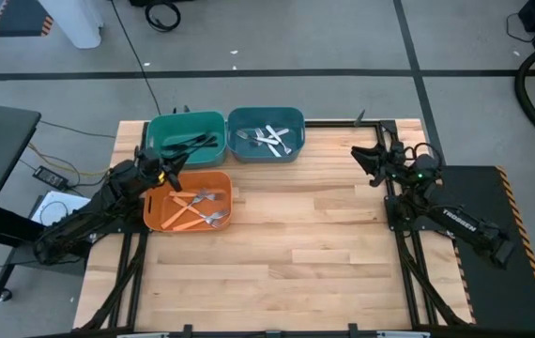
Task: Sort silverware by color (type)
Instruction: Return to Home Position
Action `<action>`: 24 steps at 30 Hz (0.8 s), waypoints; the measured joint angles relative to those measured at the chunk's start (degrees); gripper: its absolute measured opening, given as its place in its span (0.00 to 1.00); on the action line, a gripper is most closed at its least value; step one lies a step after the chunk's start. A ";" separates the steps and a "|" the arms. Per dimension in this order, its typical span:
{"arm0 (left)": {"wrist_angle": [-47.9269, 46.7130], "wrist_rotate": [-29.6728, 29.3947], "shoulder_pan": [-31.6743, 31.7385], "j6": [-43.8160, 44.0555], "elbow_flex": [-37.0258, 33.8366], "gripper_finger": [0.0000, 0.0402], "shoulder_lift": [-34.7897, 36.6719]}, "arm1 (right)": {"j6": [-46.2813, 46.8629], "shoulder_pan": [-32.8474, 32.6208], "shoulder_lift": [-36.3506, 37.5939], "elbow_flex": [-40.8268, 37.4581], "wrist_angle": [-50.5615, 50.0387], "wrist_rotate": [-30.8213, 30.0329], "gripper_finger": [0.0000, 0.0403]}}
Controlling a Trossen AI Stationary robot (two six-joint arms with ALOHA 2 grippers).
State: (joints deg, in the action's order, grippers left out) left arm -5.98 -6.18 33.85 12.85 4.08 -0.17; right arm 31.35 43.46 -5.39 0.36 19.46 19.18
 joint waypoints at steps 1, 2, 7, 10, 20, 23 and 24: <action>0.01 0.01 0.00 -0.04 -0.01 0.12 -0.03 | 0.00 0.00 0.14 0.00 -0.12 0.00 0.29; 0.72 -0.01 0.00 -0.04 -0.37 0.12 -0.04 | 0.00 0.00 0.34 0.00 -0.08 0.00 0.29; 8.69 0.27 0.00 -0.07 -3.55 0.12 -0.13 | 0.00 0.00 3.49 0.00 -0.06 0.00 0.29; 9.14 0.12 -0.02 0.00 -3.61 0.12 0.03 | 0.00 0.04 5.19 0.00 0.05 0.00 0.29; 9.49 -0.10 -0.01 -0.01 -3.63 0.12 -0.12 | 0.00 0.59 5.23 0.00 0.21 0.24 0.29; 9.52 -0.10 -0.02 -0.05 -3.63 0.12 -0.14 | 0.00 0.59 5.23 0.00 0.21 0.31 0.29; 9.56 -0.10 0.00 -0.02 -3.65 0.12 -0.14 | 0.00 0.59 5.23 0.00 0.21 0.34 0.29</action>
State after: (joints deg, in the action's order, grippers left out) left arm 3.57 -6.28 33.84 12.82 0.43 -0.32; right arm 31.35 44.05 -0.16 0.36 19.66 19.52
